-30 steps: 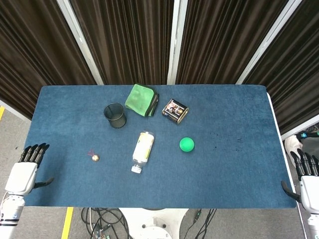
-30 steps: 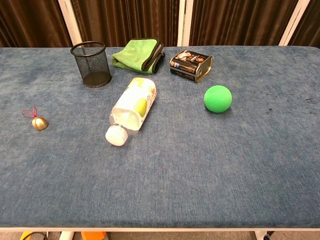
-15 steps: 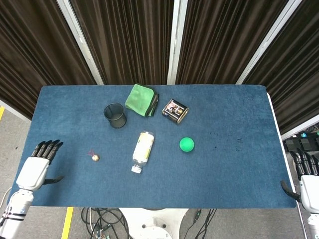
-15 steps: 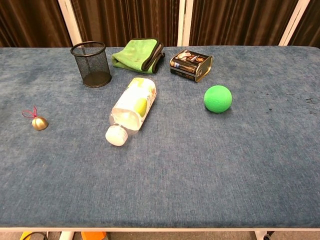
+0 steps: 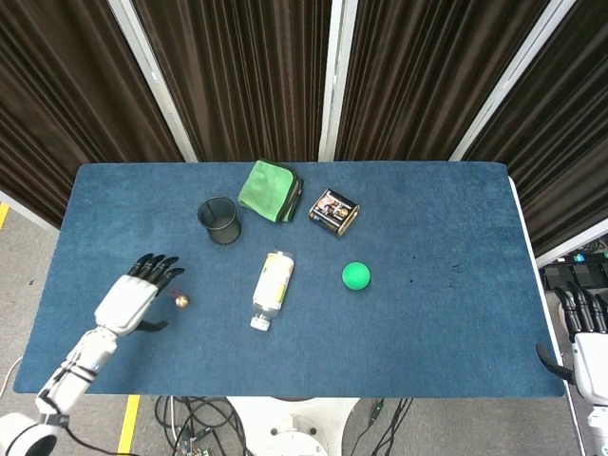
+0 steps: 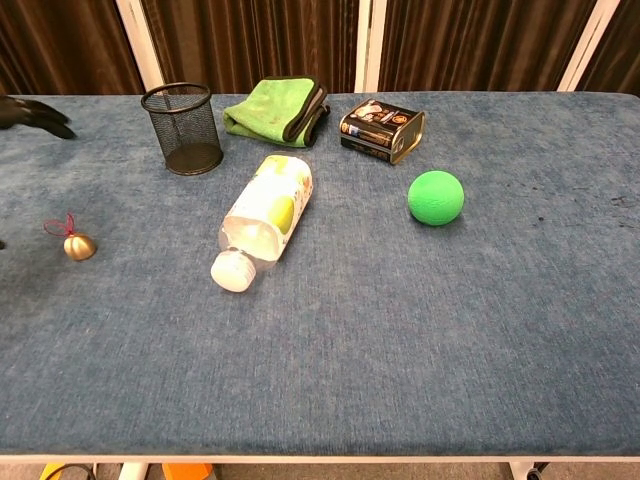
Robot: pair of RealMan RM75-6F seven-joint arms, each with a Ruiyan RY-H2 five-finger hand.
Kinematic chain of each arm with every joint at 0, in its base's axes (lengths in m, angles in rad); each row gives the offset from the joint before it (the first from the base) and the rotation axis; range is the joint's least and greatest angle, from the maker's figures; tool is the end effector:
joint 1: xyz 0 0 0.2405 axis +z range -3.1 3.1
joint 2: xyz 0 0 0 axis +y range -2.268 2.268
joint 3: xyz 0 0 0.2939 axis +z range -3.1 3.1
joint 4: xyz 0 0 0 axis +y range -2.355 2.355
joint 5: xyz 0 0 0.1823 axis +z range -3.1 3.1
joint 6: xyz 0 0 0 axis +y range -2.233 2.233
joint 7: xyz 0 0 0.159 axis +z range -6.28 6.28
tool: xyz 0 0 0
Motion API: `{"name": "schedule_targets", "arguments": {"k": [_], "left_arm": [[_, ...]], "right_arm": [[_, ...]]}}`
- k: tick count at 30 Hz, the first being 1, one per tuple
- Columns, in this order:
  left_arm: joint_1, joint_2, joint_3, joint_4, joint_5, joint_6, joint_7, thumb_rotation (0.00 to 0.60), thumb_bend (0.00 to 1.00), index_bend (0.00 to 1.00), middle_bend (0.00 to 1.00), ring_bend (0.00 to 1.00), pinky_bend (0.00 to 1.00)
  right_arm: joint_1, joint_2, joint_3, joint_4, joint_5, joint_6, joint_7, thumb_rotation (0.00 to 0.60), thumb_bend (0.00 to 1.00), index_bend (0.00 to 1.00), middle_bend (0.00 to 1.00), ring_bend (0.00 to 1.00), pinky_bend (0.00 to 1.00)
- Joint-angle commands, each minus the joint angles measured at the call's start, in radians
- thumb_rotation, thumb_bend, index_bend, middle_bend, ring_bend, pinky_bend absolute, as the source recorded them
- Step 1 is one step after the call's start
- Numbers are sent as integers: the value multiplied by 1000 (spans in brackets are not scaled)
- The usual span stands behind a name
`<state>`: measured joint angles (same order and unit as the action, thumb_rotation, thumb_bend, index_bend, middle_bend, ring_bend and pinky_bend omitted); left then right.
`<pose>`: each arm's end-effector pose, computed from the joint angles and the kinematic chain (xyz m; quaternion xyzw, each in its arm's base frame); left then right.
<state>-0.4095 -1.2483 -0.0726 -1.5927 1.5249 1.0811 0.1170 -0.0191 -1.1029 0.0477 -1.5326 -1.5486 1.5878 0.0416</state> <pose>-0.2649 0.2877 0.1003 -0.7479 -0.3583 -0.3539 0.4325 -0.3521 -0.1606 0.2246 0.5792 -0.3611 0.3812 0.6235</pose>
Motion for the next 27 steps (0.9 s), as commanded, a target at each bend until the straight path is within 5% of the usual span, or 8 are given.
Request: {"name": "schedule_targets", "arguments": {"k": [1, 27], "left_arm": [[-50, -34, -18, 23, -61, -73, 29, 600, 19, 205, 59, 11, 104], [-83, -153, 8, 164, -128, -52, 77, 600, 160, 341, 198, 136, 264]], "right_arm": [[-2, 5, -1, -7, -2, 3, 3, 600, 167, 0, 0, 0, 0], [2, -1, 0, 13, 22, -25, 26, 600, 168, 0, 0, 0, 0]]}}
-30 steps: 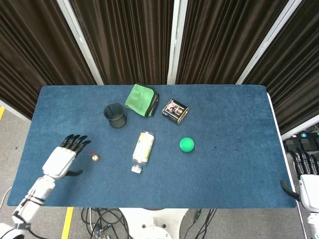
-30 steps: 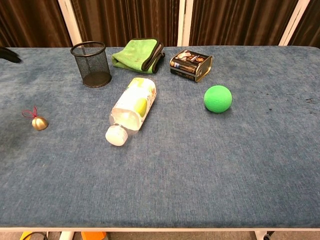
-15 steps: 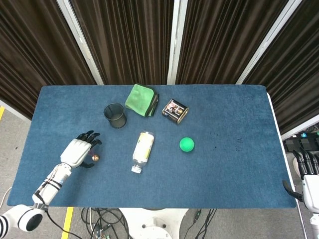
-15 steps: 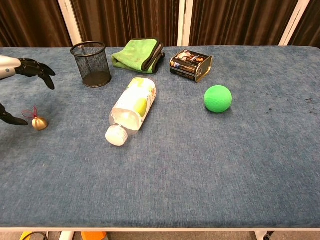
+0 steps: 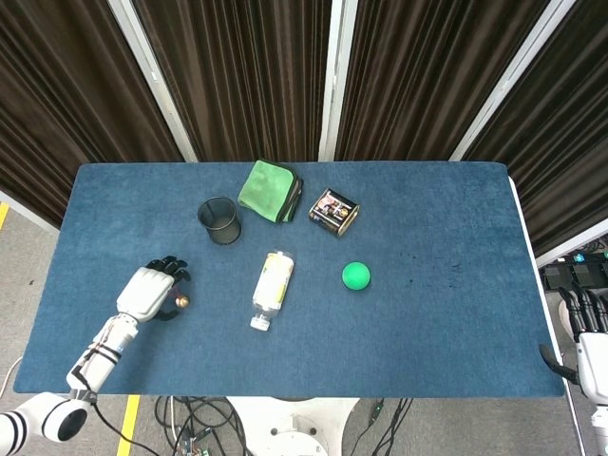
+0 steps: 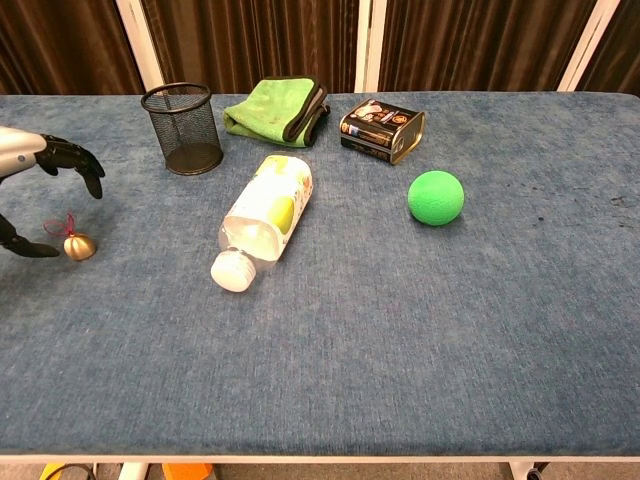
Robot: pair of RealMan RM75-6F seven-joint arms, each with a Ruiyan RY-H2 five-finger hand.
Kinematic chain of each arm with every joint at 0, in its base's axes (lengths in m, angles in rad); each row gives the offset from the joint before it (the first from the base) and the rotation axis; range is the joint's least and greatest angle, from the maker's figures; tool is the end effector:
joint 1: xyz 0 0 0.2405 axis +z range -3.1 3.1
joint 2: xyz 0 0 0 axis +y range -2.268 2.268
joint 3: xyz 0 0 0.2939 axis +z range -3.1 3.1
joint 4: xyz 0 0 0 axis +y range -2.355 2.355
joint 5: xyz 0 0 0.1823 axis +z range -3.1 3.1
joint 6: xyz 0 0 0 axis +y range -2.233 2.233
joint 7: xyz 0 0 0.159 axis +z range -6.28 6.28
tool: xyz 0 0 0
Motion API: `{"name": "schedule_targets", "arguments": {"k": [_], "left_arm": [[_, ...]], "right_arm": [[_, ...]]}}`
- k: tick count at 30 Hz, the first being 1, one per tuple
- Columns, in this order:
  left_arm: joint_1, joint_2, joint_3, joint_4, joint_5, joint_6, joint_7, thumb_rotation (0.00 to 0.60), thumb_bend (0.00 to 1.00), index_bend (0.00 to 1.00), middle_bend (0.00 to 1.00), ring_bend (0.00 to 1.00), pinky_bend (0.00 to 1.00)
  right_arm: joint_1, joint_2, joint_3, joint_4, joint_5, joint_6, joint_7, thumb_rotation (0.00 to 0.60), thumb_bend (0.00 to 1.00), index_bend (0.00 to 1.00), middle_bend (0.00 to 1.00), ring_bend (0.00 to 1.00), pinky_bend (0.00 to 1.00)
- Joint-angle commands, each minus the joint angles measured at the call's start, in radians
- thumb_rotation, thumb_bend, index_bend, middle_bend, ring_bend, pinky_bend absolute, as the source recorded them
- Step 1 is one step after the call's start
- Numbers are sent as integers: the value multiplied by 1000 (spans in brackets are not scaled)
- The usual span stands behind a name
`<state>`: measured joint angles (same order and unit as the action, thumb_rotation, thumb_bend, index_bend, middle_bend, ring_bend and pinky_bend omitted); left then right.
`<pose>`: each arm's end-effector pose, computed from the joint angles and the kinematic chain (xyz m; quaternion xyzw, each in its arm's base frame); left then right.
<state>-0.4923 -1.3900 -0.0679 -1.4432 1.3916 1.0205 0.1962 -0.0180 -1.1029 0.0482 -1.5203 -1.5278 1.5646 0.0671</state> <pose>-0.2733 0.3176 0.0572 -0.7539 -0.3594 -0.3162 0.4500 -0.3585 -0.1610 0.2243 0.5742 -0.3753 0.3755 0.6232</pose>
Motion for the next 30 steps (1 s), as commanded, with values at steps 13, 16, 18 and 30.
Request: {"name": "schedule_targets", "arguments": {"k": [13, 16, 18, 30], "left_arm": [[-5, -42, 16, 56, 5, 16, -15, 600, 190, 376, 214, 151, 275], [-9, -51, 17, 69, -1, 7, -22, 600, 195, 381, 216, 153, 279], [-12, -55, 16, 75, -5, 3, -23, 600, 207, 381, 217, 154, 280], [-13, -51, 18, 67, -7, 16, -21, 600, 256, 413, 241, 173, 293]], "right_arm": [[5, -7, 0, 15, 12, -19, 13, 600, 168, 0, 0, 0, 0], [6, -8, 0, 17, 14, -22, 15, 600, 168, 0, 0, 0, 0], [6, -8, 1, 18, 14, -22, 17, 600, 167, 0, 0, 0, 0], [9, -13, 0, 25, 21, -34, 22, 600, 168, 0, 0, 0, 0]]}}
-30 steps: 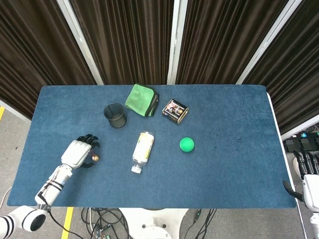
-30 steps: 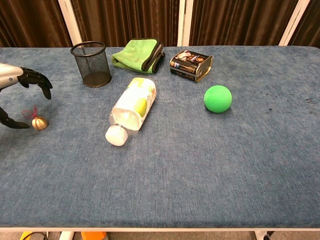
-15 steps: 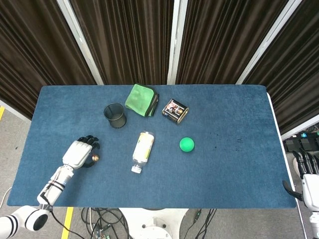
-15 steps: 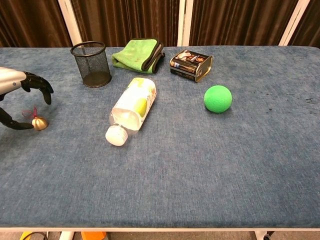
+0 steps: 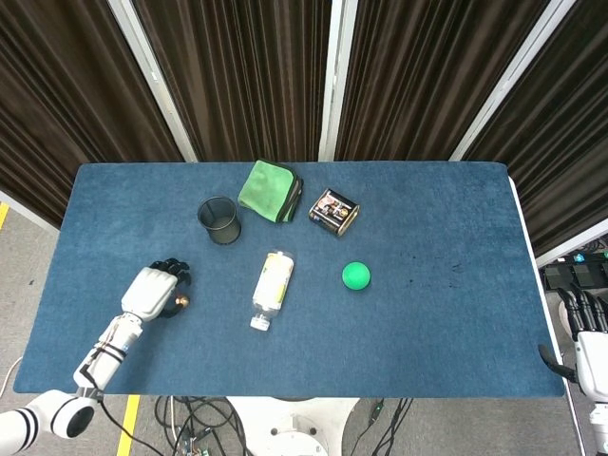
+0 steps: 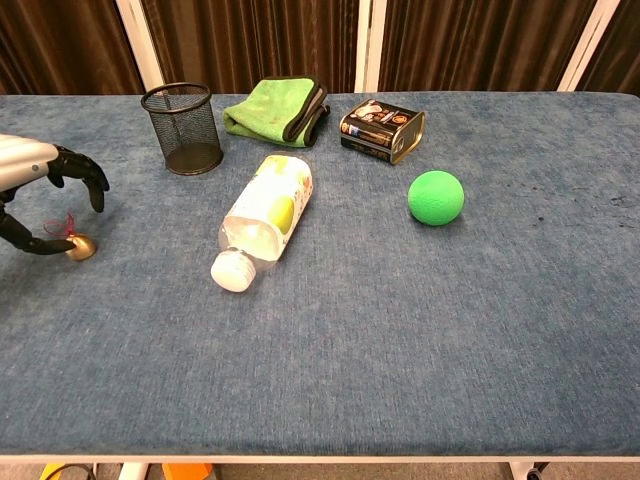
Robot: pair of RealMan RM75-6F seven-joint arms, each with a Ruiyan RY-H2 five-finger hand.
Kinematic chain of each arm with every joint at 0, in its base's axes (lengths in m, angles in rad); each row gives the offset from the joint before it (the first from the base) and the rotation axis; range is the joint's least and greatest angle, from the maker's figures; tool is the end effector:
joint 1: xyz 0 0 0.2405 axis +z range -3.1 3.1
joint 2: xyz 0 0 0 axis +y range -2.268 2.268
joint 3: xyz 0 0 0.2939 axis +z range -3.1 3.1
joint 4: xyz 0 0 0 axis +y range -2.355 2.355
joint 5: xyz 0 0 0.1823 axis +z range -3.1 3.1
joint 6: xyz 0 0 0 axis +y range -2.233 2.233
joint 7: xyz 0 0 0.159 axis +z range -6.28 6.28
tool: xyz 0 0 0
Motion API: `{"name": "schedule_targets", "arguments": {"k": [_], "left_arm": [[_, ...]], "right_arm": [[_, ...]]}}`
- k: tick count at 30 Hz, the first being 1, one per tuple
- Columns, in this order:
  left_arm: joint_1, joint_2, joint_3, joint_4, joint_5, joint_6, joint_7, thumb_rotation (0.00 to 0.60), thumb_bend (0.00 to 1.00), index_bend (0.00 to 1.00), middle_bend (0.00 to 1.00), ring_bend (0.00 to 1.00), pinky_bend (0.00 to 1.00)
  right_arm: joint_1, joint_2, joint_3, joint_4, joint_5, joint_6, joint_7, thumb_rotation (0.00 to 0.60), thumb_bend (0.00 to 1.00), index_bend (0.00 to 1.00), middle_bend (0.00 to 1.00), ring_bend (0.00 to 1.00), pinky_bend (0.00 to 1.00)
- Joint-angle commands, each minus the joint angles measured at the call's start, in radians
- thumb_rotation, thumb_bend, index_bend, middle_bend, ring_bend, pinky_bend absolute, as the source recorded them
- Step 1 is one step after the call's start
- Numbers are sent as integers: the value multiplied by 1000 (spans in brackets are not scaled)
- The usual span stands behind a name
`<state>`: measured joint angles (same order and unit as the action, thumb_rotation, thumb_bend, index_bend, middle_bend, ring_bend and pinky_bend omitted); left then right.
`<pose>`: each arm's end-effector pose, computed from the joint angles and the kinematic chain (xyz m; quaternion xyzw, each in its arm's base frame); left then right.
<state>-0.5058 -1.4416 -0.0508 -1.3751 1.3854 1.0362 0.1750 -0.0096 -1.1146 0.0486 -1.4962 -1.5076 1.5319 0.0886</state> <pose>-0.2773 0.3218 0.0440 -0.7516 -0.3601 -0.3177 0.4522 -0.3660 -0.1640 0.2196 0.5722 -0.3894 0.3680 0.6209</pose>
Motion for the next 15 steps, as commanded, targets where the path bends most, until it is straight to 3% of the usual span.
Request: {"name": "schedule_targets", "arguments": {"k": [1, 15], "left_arm": [[0, 1, 2, -1, -2, 0, 1, 600, 256, 414, 241, 173, 293], [3, 0, 8, -7, -13, 5, 18, 600, 289, 458, 288, 173, 294]], "right_arm": [[1, -2, -1, 2, 1, -2, 0, 600, 169, 0, 0, 0, 0], [3, -3, -2, 6, 8, -14, 3, 600, 168, 0, 0, 0, 0]]}}
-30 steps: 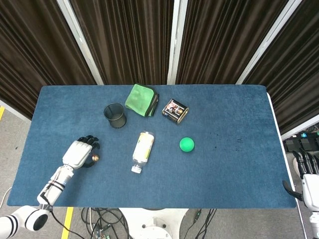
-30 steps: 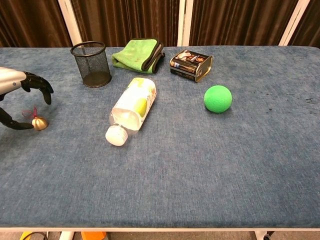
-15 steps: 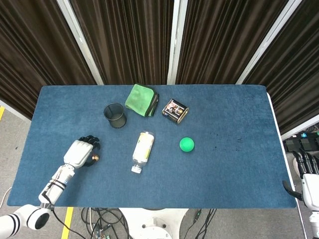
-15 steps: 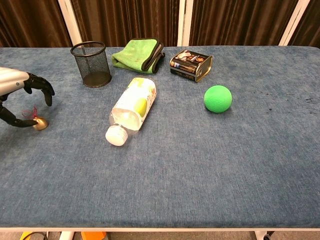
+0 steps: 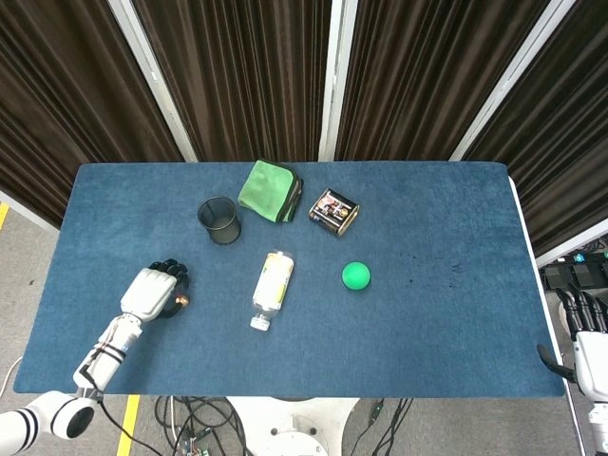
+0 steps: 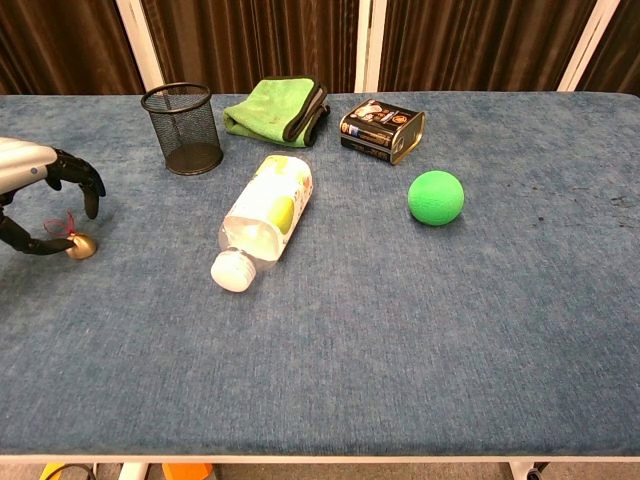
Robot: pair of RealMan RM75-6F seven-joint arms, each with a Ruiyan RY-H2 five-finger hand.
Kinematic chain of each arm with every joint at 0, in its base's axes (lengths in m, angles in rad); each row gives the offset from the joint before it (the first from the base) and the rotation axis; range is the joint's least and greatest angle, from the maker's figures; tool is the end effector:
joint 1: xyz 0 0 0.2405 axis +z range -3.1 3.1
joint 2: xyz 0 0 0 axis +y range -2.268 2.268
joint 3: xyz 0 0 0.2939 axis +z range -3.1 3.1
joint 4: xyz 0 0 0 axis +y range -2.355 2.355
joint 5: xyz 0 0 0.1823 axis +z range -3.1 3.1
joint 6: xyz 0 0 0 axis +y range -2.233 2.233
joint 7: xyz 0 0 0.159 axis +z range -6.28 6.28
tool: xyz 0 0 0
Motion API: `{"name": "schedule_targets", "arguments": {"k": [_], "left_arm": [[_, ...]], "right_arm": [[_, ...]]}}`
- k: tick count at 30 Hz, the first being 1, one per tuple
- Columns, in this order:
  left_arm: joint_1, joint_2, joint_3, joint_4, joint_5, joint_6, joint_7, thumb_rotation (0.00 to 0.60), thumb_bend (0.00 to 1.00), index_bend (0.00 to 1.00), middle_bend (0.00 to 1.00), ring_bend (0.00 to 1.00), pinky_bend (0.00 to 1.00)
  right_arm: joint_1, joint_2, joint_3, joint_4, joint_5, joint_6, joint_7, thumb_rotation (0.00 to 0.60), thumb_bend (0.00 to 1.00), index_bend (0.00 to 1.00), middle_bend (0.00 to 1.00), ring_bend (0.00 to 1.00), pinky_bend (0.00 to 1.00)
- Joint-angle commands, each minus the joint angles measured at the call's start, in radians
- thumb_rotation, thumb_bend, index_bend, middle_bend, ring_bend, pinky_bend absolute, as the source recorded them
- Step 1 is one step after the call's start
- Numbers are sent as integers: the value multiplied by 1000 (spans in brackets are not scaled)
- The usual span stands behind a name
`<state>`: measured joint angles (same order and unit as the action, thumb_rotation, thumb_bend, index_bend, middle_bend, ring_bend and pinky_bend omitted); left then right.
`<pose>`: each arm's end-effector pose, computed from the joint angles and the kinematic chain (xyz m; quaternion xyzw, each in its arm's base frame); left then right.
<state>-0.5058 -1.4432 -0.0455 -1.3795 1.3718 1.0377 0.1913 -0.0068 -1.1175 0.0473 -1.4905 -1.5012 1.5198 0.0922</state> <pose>-0.2784 0.3206 0.0429 -0.7519 -0.3605 -0.3128 0.4548 -0.3683 -0.1647 0.2178 0.5725 -0.3942 0.3641 0.6200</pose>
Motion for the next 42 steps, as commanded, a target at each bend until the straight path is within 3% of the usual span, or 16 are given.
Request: {"name": "schedule_targets", "arguments": {"k": [1, 42], "left_arm": [[4, 2, 3, -4, 0, 5, 3, 600, 292, 459, 288, 173, 294], [-15, 6, -2, -21, -42, -27, 39, 600, 335, 508, 292, 173, 293]], "right_arm": [[1, -1, -1, 1, 1, -3, -1, 600, 168, 0, 0, 0, 0], [4, -9, -1, 18, 13, -19, 11, 600, 176, 0, 0, 0, 0]]}}
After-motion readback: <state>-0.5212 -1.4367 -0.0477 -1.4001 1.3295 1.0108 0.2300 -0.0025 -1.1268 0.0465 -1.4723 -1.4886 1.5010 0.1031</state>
